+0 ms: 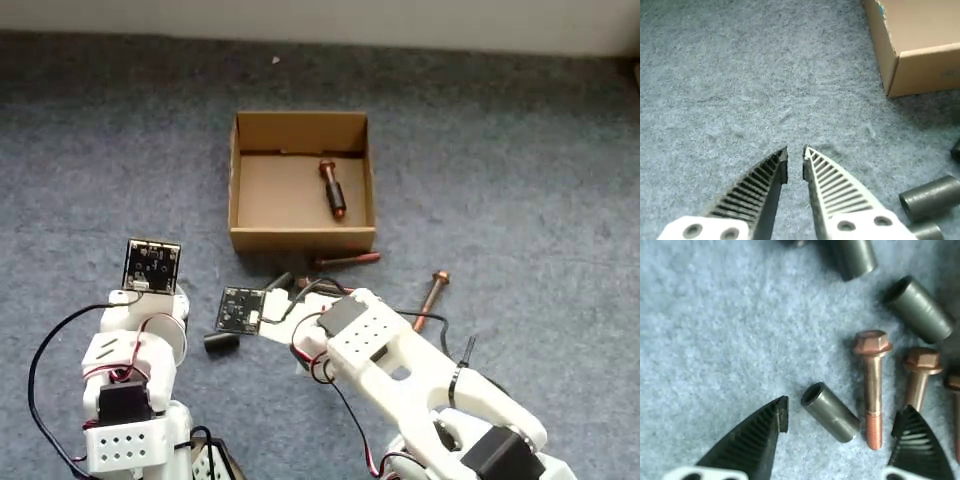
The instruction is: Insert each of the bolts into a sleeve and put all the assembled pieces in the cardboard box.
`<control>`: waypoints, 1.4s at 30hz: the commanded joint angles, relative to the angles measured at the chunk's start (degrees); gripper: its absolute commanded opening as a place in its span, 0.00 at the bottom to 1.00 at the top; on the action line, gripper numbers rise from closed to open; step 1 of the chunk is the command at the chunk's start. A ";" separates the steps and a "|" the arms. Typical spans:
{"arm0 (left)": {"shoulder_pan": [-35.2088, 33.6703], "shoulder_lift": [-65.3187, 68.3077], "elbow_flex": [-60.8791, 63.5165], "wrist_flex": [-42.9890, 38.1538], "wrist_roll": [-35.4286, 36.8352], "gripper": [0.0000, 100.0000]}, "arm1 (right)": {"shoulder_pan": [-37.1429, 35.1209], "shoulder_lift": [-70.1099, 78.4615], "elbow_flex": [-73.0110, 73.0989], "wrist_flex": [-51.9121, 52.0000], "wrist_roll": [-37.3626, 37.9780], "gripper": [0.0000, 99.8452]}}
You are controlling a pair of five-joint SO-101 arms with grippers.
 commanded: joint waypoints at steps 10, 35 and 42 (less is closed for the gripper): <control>-0.40 -0.48 -0.40 -1.14 -0.79 0.09 | 1.36 12.70 -0.75 -4.53 0.79 0.18; -0.40 -0.48 -0.31 -1.14 -0.88 0.09 | 1.63 10.77 -0.75 -0.04 0.79 0.18; -0.40 -0.48 -0.31 -1.14 -0.88 0.09 | 1.71 12.26 -0.31 0.31 0.79 0.18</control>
